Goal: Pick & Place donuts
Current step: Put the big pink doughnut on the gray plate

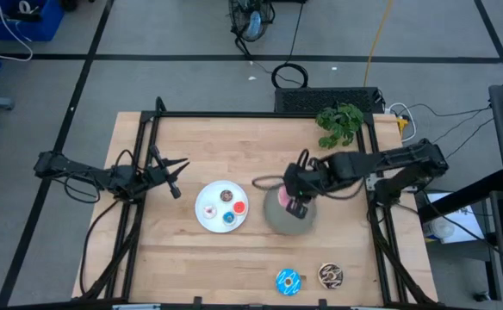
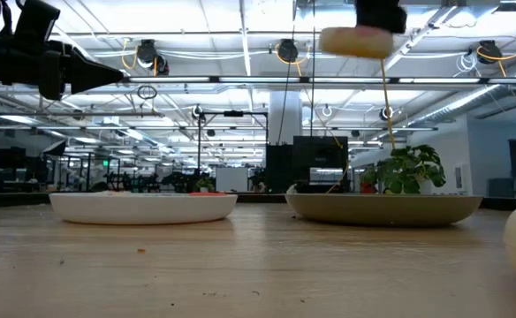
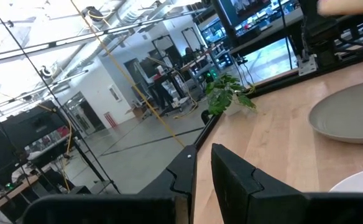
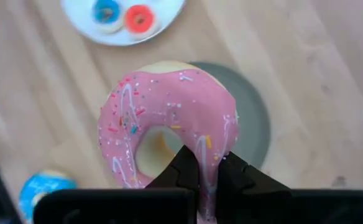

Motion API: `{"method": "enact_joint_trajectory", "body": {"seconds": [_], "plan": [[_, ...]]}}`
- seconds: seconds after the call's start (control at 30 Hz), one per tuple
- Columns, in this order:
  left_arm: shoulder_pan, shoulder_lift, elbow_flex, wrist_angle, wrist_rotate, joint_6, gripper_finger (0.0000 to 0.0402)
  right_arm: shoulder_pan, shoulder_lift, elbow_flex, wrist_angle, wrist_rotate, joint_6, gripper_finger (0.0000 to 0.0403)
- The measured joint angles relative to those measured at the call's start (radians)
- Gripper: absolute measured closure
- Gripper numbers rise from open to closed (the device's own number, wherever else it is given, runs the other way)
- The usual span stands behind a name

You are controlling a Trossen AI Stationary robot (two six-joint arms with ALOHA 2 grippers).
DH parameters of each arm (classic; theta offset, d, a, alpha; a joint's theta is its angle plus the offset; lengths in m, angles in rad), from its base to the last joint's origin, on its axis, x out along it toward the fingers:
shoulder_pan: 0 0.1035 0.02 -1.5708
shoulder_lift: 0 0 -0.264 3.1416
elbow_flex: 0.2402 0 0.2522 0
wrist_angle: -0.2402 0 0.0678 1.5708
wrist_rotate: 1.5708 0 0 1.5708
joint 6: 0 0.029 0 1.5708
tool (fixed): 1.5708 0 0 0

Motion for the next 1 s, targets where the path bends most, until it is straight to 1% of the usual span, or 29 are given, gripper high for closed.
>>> {"method": "enact_joint_trajectory", "body": {"seconds": [0.03,0.2,0.33,0.47,0.53,0.6,0.77,0.9,1.0], "plan": [[0.0,0.0,0.0,0.0,0.0,0.0,0.0346,-0.022,-0.001,-0.017,0.022,-0.011,-0.01,0.039],[0.0,0.0,0.0,0.0,0.0,0.0,0.0346,-0.115,0.0,-0.159,0.153,-0.131,-0.086,0.039],[0.0,0.0,0.0,0.0,0.0,0.001,0.0346,-0.161,0.001,-0.303,0.303,-0.177,-0.114,0.039],[0.0,0.0,0.0,0.0,0.0,0.004,0.0346,-0.195,0.0,-0.439,0.489,-0.189,-0.115,0.039],[0.0,0.0,0.0,0.0,0.0,0.004,0.0346,-0.213,0.0,-0.5,0.553,-0.23,-0.111,0.039],[0.0,0.0,0.0,0.001,0.0,0.004,0.0346,-0.229,0.0,-0.55,0.596,-0.235,-0.107,0.039],[0.0,0.0,0.0,0.002,0.012,0.005,0.0346,-0.253,0.0,-0.621,0.63,-0.235,-0.086,0.039],[0.0,0.0,0.0,0.002,0.013,0.005,0.0346,-0.244,0.013,-0.632,0.635,-0.237,-0.053,0.039],[0.0,0.0,0.0,0.004,0.013,0.005,0.0346,-0.232,0.043,-0.632,0.669,-0.27,-0.047,0.039]]}}
